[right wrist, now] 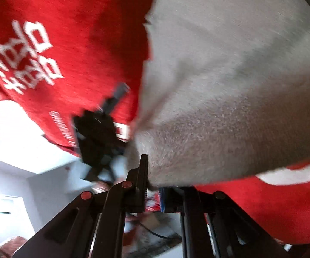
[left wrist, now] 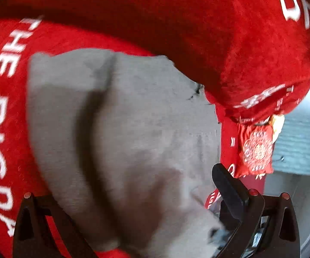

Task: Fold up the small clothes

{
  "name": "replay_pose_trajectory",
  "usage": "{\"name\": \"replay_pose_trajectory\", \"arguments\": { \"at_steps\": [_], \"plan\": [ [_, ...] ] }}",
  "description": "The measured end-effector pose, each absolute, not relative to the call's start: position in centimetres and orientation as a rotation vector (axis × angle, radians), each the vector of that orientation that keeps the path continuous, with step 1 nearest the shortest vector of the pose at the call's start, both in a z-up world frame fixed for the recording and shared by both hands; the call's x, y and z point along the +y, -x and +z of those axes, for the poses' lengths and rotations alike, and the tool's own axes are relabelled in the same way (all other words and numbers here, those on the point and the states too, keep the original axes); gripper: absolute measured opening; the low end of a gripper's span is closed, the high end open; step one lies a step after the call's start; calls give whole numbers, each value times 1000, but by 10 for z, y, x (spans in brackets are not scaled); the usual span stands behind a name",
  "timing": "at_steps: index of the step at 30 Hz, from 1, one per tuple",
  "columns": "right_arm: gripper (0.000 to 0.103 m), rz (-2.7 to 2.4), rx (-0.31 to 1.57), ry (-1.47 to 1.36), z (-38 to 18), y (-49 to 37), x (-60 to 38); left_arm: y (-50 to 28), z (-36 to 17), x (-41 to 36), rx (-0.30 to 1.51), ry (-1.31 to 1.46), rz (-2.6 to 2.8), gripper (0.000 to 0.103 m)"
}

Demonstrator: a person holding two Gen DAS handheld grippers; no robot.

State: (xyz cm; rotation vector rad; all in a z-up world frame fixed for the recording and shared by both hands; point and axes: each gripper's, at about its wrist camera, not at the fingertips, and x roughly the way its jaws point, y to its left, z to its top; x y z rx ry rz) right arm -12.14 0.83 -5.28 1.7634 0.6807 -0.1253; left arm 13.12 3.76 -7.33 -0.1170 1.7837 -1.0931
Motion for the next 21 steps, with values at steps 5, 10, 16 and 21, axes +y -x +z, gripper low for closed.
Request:
{"name": "replay_pose_trajectory", "arguments": {
  "at_steps": [5,10,16,21],
  "plan": [
    [35,-177,1032,-1600,-56,125,18,-122,-90,24,1782,-16,-1000,86],
    [54,-264,1072,-1408,-24,140,-11,-118,-92,26,1755,-90,-990,72],
    [9,-452,1012,-1221,0,133,-81,-100,-89,6,1691,-254,-972,61],
    [5,-413,1150,-1129,-40,106,-96,-96,-86,1,1647,-307,-946,19]
  ]
}}
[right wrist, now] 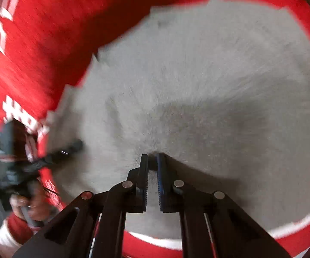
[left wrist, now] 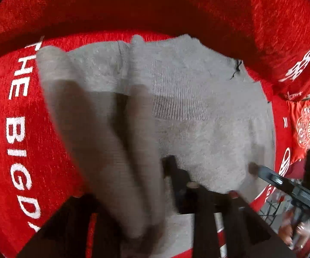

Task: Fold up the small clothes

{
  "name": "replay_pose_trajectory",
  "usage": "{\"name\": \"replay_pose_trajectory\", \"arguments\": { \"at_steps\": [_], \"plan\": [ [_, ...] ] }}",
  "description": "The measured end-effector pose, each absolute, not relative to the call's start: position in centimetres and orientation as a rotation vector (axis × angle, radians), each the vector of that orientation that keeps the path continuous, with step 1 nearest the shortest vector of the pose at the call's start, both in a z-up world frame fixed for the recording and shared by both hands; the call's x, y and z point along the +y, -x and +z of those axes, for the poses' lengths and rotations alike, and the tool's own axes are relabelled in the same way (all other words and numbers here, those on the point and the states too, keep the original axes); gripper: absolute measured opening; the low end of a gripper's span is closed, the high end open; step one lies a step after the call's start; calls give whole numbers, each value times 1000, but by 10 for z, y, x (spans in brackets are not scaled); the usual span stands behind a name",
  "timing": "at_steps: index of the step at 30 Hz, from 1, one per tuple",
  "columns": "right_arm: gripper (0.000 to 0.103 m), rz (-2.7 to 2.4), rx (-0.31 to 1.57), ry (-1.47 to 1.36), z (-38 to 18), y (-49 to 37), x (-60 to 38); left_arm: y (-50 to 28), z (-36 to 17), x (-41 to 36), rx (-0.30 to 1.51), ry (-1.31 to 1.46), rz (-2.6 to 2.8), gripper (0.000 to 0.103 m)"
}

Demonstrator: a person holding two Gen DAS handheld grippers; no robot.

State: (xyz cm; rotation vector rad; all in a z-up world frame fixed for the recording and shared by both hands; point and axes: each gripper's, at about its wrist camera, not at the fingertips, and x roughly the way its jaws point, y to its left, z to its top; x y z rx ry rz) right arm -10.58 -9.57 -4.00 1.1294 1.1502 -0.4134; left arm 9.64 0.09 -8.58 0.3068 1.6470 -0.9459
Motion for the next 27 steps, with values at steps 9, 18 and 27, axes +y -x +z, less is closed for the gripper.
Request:
{"name": "replay_pose_trajectory", "arguments": {
  "at_steps": [9,18,27],
  "plan": [
    [6,-298,1055,-1259,-39,146,-108,-91,-30,-10,1617,-118,-1055,15],
    [9,-364,845,-1374,-7,232,-159,-9,43,-131,1446,-226,-1280,15],
    [10,-378,745,-1607,-57,285,-184,109,-36,-226,1389,-633,-1225,18]
  ]
}}
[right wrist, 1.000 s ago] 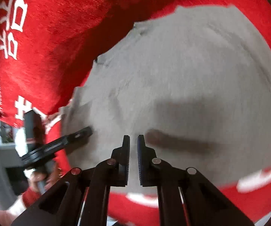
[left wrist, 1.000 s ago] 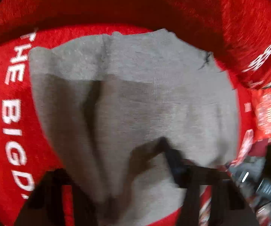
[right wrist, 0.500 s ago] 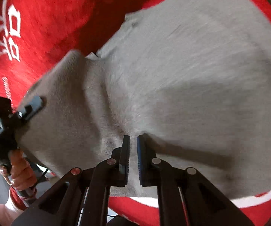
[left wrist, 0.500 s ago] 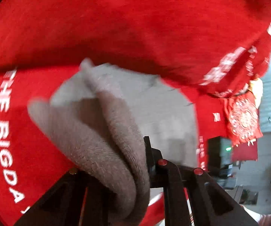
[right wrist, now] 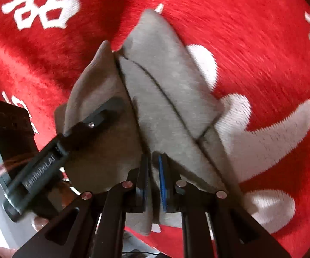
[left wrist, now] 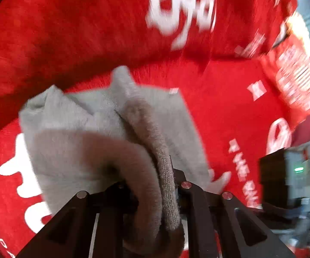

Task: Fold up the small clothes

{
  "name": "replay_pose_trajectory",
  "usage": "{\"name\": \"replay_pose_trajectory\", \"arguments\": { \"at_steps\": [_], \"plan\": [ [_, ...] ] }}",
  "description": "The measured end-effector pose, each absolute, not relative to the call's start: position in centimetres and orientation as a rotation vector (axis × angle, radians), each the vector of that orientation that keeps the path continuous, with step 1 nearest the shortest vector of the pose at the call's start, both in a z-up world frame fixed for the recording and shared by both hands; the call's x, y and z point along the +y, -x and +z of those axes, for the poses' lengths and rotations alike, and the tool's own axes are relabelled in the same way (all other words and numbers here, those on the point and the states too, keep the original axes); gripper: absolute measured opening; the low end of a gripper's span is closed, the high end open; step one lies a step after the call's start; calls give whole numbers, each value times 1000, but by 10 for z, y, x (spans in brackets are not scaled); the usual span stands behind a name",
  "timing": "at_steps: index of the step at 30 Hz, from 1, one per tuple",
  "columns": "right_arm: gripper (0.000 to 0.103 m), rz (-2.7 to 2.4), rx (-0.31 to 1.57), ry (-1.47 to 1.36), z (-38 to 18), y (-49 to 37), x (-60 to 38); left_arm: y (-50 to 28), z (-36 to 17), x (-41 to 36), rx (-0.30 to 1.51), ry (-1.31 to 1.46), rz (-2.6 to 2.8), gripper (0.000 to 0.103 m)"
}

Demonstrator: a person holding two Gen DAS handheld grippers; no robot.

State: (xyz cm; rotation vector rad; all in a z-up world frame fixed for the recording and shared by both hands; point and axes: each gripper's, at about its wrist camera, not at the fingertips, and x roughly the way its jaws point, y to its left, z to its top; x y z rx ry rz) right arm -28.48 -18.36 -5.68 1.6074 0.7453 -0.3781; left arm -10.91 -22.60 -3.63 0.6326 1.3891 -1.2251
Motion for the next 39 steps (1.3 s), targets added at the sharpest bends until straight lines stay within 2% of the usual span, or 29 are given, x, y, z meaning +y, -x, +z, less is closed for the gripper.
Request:
{"name": "replay_pose_trajectory", "arguments": {
  "at_steps": [2,4,5,7,9,11,17,18,20,22,25,28,30,31,32,35,39],
  "plan": [
    [9,-363,726,-1624,-59,291,-185,125,-45,-229,1339,-689,-1219,32],
    [9,-356,719,-1639,-61,292,-187,135,-38,-234,1317,-691,-1248,67],
    [9,-354,716,-1645,-61,296,-190,139,-32,-232,1304,-687,-1261,70],
    [10,-357,712,-1652,-63,305,-199,149,-23,-233,1267,-712,-1290,71],
    [19,-371,679,-1661,-61,317,-209,152,-12,-229,1239,-728,-1309,71],
    [45,-368,602,-1701,-58,326,-217,147,6,-217,1206,-687,-1317,71],
    [62,-315,423,-1850,-66,346,-235,84,33,-168,1192,-566,-1153,71],
    [65,-304,397,-1871,-67,349,-240,75,32,-158,1191,-561,-1125,71],
    [76,-283,336,-1906,-67,357,-243,54,23,-140,1203,-590,-1045,71],
    [78,-269,270,-1943,-72,364,-241,37,7,-123,1239,-623,-956,71],
    [79,-266,269,-1960,-74,370,-244,19,-7,-103,1280,-602,-874,71],
    [75,-280,435,-1877,-64,343,-244,18,-20,-94,1318,-582,-835,71],
    [26,-326,619,-1729,-48,316,-240,21,-25,-90,1335,-582,-830,71],
    [20,-356,706,-1652,-41,308,-240,26,-28,-92,1339,-583,-831,71],
    [20,-378,762,-1563,-31,303,-238,32,-28,-95,1337,-583,-832,71],
    [19,-355,765,-1386,7,301,-232,39,-24,-96,1328,-583,-841,71],
    [19,-411,832,-1312,10,311,-228,44,-15,-98,1309,-578,-880,71]
  ]
}}
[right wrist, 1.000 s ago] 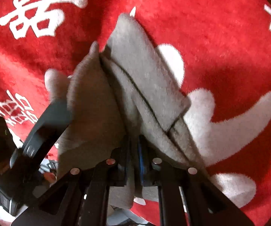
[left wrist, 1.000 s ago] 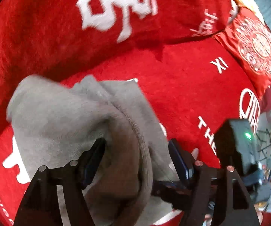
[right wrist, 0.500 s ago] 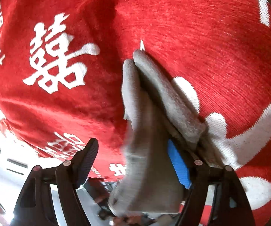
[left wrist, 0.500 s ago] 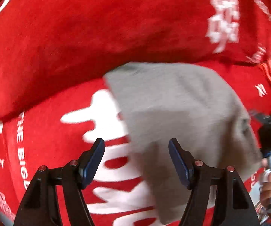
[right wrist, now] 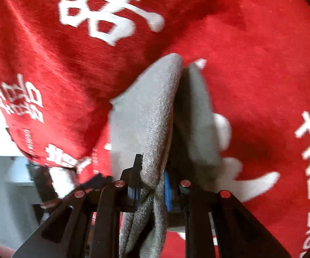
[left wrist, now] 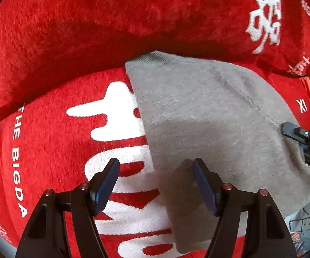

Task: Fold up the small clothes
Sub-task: 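Release the folded sweater onto the cloth with the right gripper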

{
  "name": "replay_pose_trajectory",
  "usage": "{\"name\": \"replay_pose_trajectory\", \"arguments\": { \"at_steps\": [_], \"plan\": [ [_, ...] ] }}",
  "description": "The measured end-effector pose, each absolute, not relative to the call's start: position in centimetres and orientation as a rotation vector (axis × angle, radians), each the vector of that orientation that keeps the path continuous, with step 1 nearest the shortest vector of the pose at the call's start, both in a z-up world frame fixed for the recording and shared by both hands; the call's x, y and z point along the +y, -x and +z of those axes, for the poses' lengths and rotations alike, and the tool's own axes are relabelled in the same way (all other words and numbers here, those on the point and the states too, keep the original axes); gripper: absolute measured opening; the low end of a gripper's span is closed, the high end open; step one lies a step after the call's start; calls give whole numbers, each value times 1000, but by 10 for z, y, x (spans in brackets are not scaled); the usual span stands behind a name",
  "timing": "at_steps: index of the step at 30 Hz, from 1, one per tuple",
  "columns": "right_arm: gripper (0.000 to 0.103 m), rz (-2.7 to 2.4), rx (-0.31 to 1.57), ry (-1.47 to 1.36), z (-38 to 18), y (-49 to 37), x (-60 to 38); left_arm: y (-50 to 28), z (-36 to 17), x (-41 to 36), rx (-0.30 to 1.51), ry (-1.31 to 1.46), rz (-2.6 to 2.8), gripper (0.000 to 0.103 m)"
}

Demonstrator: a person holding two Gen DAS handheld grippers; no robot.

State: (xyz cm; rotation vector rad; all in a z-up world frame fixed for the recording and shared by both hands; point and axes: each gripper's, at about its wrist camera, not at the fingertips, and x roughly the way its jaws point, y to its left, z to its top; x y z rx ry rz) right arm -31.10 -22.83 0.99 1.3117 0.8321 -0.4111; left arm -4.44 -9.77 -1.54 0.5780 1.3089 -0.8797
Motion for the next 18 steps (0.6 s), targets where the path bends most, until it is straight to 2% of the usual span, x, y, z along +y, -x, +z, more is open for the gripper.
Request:
{"name": "replay_pose_trajectory", "arguments": {
  "at_steps": [3,6,9,10,18],
  "plan": [
    [21,-461,931,-1287,-18,315,-230,53,-22,-99,1330,-601,-894,71],
    [26,-478,915,-1313,-21,320,-231,58,-32,-98,1332,-605,-870,94],
    [39,-532,956,-1256,-8,324,-228,57,-37,-91,1346,-583,-851,94],
    [50,-561,983,-1227,-2,324,-226,56,-35,-88,1349,-583,-847,94],
    [52,-534,947,-1205,38,354,-199,60,-20,-76,1326,-616,-854,94]
  ]
}}
